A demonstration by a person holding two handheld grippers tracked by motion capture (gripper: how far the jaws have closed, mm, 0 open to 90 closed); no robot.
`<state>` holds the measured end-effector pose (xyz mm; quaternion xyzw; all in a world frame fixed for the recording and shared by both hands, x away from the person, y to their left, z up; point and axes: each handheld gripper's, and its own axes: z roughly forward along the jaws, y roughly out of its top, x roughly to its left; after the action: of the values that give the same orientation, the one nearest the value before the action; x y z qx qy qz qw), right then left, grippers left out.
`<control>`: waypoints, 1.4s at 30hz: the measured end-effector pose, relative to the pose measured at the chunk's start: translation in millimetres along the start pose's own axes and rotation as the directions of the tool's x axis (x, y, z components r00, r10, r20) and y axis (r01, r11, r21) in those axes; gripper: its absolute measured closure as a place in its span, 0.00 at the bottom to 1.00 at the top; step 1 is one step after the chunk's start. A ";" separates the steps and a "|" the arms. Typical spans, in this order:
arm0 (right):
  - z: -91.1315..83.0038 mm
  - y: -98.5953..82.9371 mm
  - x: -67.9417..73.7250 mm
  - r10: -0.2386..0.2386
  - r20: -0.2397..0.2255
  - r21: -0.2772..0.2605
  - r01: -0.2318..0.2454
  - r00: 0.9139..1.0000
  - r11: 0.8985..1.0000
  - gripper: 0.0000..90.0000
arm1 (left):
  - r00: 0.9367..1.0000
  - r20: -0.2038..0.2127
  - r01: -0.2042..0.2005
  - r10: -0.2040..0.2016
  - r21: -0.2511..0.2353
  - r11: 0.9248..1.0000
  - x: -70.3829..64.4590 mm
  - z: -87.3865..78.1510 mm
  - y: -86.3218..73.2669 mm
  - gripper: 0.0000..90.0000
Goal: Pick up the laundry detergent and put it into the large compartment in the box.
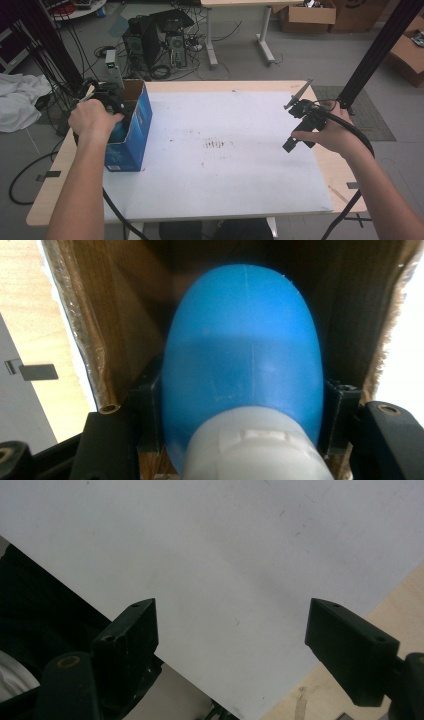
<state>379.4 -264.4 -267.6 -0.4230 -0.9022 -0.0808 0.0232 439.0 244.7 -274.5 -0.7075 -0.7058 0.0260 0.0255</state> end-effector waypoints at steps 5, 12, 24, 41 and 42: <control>0.2 -0.8 -0.9 -0.001 0.002 0.000 0.001 1.000 1.000 0.24 | 1.000 -0.013 0.007 -0.007 0.006 1.000 0.7 4.3 0.8 0.42; 1.9 -1.4 -1.3 -0.001 -0.001 0.002 0.001 1.000 1.000 0.24 | 1.000 -0.002 0.014 -0.014 0.002 1.000 3.6 4.9 -0.1 0.42; 0.2 -2.9 -0.9 0.007 -0.003 0.000 -0.007 1.000 1.000 0.24 | 1.000 0.007 0.019 -0.019 0.005 1.000 5.5 6.3 -1.6 0.42; -1.1 -5.7 -2.2 0.007 -0.006 -0.004 -0.007 1.000 1.000 0.24 | 1.000 0.003 0.010 -0.010 0.001 1.000 3.5 5.6 -2.8 0.39; -1.3 -5.6 -2.2 0.010 -0.005 -0.002 -0.010 1.000 1.000 0.24 | 1.000 0.006 0.014 -0.014 -0.001 1.000 3.8 4.8 -2.9 0.37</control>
<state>376.4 -269.9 -267.2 -0.4272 -0.9000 -0.0824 0.0253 435.8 248.6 -279.1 -0.7026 -0.7107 0.0275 0.0234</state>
